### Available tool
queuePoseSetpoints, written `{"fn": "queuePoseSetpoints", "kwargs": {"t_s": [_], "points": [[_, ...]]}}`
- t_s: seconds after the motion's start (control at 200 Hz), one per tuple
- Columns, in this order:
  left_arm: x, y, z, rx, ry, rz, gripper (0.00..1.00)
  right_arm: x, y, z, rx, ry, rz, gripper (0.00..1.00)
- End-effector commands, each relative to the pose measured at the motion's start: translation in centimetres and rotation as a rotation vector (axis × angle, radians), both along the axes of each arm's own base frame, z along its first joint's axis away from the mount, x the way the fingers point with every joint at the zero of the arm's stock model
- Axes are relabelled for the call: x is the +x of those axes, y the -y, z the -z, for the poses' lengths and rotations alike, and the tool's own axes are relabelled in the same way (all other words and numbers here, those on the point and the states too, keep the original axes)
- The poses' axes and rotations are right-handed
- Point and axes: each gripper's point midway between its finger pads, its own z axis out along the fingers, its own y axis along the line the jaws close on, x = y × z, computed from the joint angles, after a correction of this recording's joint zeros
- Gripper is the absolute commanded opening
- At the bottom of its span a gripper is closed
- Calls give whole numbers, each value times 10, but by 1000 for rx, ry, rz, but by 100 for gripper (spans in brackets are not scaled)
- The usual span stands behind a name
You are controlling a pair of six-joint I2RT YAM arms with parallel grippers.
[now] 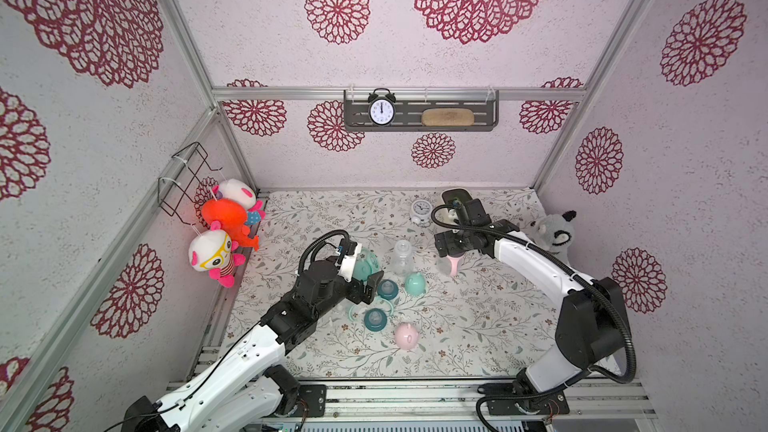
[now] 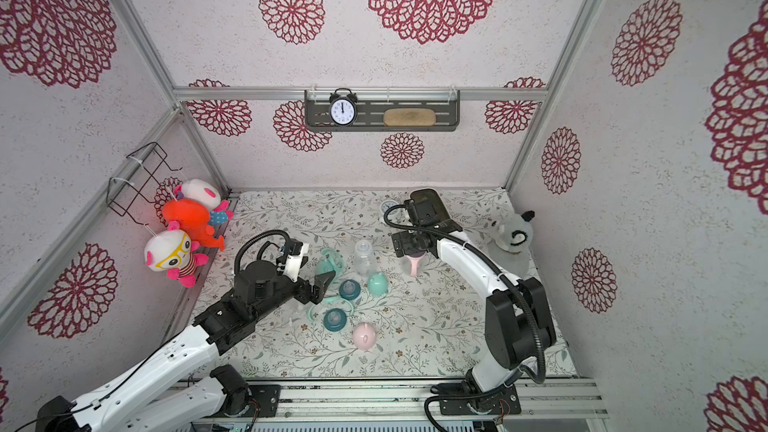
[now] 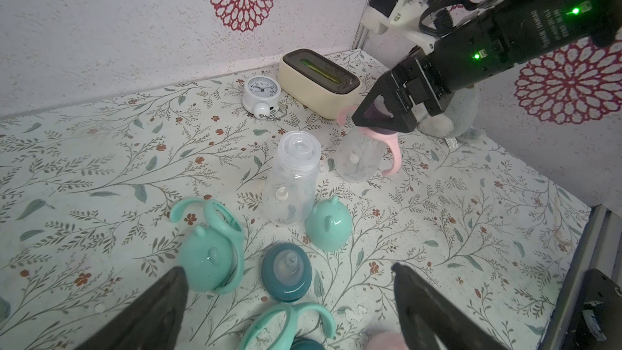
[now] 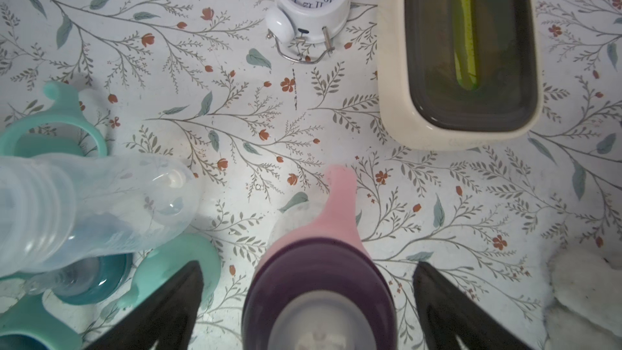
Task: Assemble the baby bottles
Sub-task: Place the baby bottle at the center of the board, then pick up the lid from the center of the board.
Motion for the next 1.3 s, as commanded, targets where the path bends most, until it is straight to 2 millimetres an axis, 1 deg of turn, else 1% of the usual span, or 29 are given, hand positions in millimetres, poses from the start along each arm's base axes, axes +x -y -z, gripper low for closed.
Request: {"fn": "queuePoseSetpoints", "kwargs": {"t_s": [0.0, 0.075, 0.16, 0.22, 0.32, 0.435, 0.58, 0.846, 1.056, 1.181, 1.291], "points": [[8, -4, -11, -14, 25, -29, 98, -15, -2, -45, -26, 87, -17, 99], [10, -6, -12, -14, 25, -38, 98, -28, -7, -57, -47, 108, -22, 99], [13, -9, -16, -15, 23, -45, 98, -48, -18, -71, -50, 133, -45, 99], [16, -11, -18, -13, 18, -52, 98, -63, -28, -76, -33, 136, -69, 99], [21, -14, -19, -18, 4, -65, 98, -88, -45, -77, 23, 125, -102, 99], [24, -18, -19, -30, -4, -87, 98, -116, -63, -70, 91, 101, -149, 97], [23, -22, -19, -35, -12, -98, 98, -149, -81, -53, 111, 68, -228, 96], [19, -26, -19, -44, -23, -106, 98, -199, -105, -5, 71, -17, -375, 95], [20, -30, -13, -31, -31, -128, 98, -224, -121, 30, 94, -46, -418, 93], [21, -29, -15, -27, -34, -126, 98, -232, -131, 50, 99, -73, -434, 92], [21, -30, -16, -30, -31, -129, 98, -231, -131, 70, 71, -88, -419, 91]]}}
